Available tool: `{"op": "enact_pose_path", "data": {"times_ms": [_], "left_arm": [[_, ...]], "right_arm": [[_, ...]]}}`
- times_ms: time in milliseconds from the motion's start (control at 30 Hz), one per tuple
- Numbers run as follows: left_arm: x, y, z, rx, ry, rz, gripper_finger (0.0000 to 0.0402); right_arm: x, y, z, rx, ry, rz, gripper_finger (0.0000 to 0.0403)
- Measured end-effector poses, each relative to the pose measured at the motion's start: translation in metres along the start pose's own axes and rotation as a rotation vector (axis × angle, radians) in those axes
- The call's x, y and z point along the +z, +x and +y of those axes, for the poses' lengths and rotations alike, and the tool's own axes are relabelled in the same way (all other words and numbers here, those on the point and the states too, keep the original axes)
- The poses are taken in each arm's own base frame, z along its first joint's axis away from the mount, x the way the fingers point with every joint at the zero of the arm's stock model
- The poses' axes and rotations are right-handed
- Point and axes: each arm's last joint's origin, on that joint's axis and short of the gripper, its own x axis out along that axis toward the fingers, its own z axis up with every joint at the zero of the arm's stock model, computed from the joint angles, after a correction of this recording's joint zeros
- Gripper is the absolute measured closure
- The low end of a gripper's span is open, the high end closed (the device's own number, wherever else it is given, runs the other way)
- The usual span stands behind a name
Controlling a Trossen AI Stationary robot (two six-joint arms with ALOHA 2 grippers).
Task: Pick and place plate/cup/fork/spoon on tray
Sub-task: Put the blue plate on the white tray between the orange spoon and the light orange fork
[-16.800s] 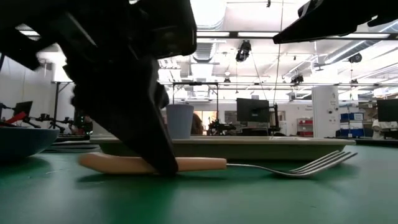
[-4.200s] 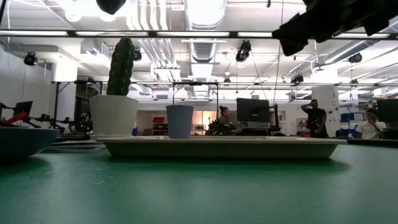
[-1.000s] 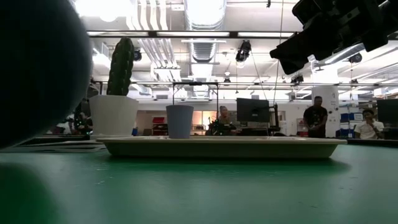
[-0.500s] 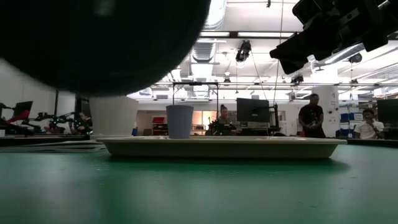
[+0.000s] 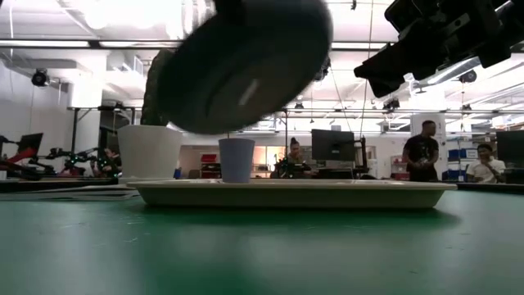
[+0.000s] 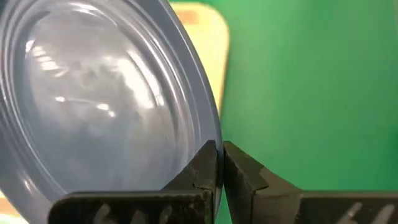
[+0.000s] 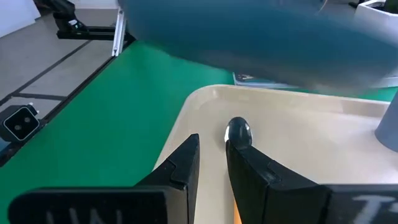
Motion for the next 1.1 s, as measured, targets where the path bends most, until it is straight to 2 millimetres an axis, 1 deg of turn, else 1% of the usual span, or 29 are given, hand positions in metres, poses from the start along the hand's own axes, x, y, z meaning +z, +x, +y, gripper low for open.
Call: {"op": "enact_pose_path", "data": {"times_ms": [100, 233, 367, 467, 733, 900, 1100], "left_arm": [[0.0, 0.025, 0.022, -0.021, -0.022, 0.041, 0.0401], [-0.007, 0.059, 0.047, -0.005, -0.024, 0.057, 0.0401], [-0.012, 0.082, 0.069, -0.009, -0.067, 0.045, 0.0401], [-0.016, 0.095, 0.079, -0.043, -0.106, 0.025, 0.0401], [-0.025, 0.113, 0.092, -0.048, -0.16, -0.014, 0.0401], [-0.025, 0.115, 0.093, -0.042, -0.166, -0.047, 0.0401], [-0.026, 0.12, 0.103, 0.015, -0.186, -0.061, 0.0401]], "right_arm": [[0.0, 0.0, 0.0, 0.0, 0.0, 0.0, 0.0335], [0.0, -0.002, 0.0, 0.002, 0.002, 0.01, 0.0335], [0.001, -0.009, 0.002, 0.003, 0.02, 0.025, 0.0335], [0.003, -0.015, 0.003, 0.003, 0.029, 0.014, 0.0335], [0.011, -0.025, 0.005, 0.003, 0.02, -0.043, 0.0335], [0.011, -0.025, 0.004, 0.003, 0.025, -0.039, 0.0335], [0.01, -0.024, 0.004, 0.003, 0.036, -0.034, 0.0335]]}}
